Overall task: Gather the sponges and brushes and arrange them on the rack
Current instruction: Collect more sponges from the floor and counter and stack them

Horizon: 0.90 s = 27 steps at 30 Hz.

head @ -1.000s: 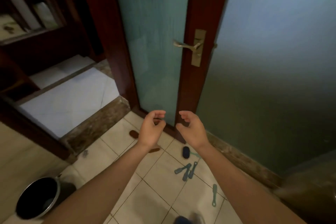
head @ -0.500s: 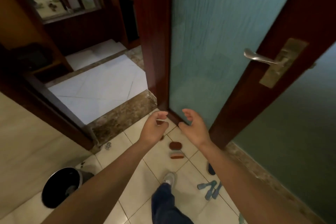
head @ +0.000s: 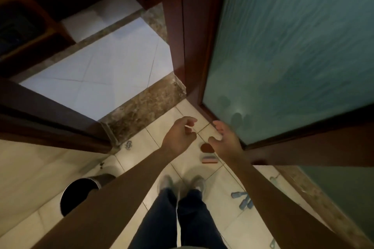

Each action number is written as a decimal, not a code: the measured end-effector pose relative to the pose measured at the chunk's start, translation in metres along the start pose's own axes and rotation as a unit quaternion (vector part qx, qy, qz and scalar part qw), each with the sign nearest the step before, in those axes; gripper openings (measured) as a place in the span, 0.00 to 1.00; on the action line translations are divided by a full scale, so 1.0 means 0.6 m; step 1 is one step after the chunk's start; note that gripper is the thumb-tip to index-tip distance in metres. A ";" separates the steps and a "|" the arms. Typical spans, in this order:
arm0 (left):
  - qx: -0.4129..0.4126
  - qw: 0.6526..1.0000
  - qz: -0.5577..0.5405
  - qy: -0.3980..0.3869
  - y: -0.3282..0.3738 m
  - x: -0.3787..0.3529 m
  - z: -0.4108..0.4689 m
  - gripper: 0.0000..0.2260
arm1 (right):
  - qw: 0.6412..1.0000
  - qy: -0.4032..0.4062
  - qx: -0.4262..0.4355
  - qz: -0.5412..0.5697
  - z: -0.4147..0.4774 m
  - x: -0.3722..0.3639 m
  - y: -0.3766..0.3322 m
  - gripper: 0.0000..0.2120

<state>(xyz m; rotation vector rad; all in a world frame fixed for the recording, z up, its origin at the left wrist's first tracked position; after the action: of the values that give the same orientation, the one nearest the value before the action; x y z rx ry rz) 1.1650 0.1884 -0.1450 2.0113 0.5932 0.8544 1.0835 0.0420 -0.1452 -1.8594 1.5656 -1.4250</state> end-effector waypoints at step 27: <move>0.036 0.953 0.232 -0.192 -0.670 -0.250 0.476 0.23 | 0.984 0.027 -0.176 -0.032 0.452 -0.386 0.612 0.29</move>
<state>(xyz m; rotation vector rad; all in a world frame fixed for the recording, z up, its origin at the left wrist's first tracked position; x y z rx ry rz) 1.2446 0.1503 -0.6527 2.3456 -0.0782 0.6804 1.1275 0.0262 -0.6549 -2.0959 1.9024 -1.3000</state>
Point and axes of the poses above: each hand's wrist, its own z-axis towards the middle knuckle, its own x-axis out of the back of the hand, y = z × x, the point moved 7 cm from there along z, towards the middle knuckle, and after that the axes turned 6 degrees about -y, right-handed, at the moved point
